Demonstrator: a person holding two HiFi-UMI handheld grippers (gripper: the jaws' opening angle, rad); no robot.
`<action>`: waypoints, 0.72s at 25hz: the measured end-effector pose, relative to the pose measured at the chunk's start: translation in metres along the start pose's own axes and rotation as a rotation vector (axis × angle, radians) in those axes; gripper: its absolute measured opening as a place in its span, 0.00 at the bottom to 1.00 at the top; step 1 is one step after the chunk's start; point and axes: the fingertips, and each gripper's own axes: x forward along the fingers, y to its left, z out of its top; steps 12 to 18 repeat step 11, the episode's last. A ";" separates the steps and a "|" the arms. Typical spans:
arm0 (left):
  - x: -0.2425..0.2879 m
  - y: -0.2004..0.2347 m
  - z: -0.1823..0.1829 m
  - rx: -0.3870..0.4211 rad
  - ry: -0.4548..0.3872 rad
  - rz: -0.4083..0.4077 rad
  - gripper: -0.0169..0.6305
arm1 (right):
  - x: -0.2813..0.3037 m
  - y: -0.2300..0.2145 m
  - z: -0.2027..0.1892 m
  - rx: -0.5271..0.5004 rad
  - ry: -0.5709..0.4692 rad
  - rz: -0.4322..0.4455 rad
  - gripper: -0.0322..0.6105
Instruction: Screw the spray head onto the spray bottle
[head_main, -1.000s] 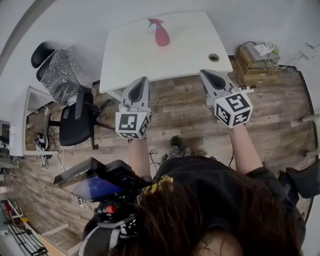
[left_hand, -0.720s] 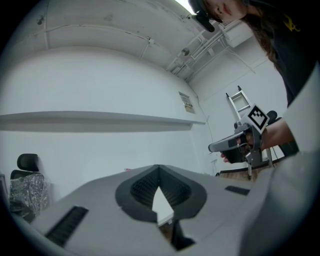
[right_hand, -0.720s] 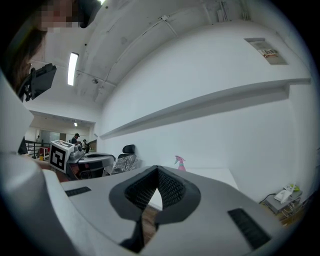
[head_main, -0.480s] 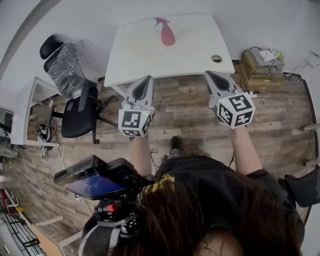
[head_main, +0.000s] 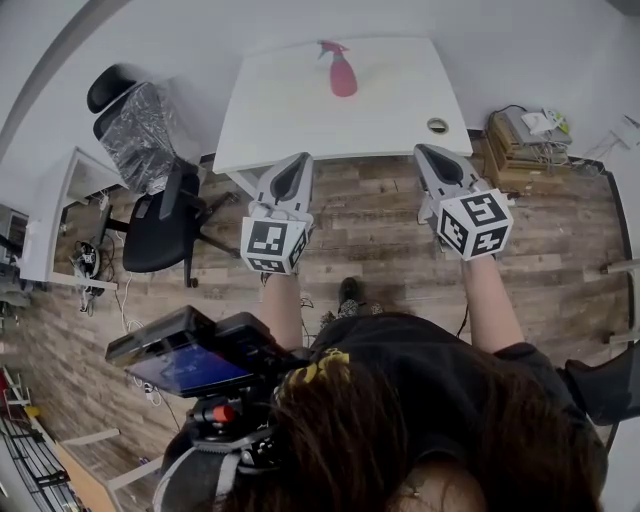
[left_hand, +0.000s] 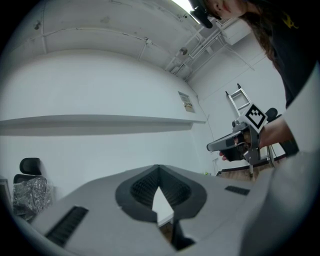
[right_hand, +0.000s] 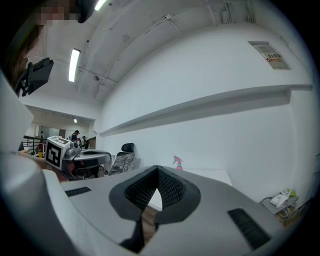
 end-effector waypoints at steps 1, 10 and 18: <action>0.000 -0.001 0.000 -0.001 0.000 -0.001 0.03 | -0.001 0.000 0.000 0.000 0.000 0.000 0.06; 0.004 0.001 0.001 0.009 0.009 -0.004 0.03 | 0.003 -0.004 -0.001 0.016 0.008 0.013 0.06; 0.005 0.001 0.001 0.011 0.010 -0.003 0.03 | 0.004 -0.003 -0.001 0.018 0.010 0.017 0.06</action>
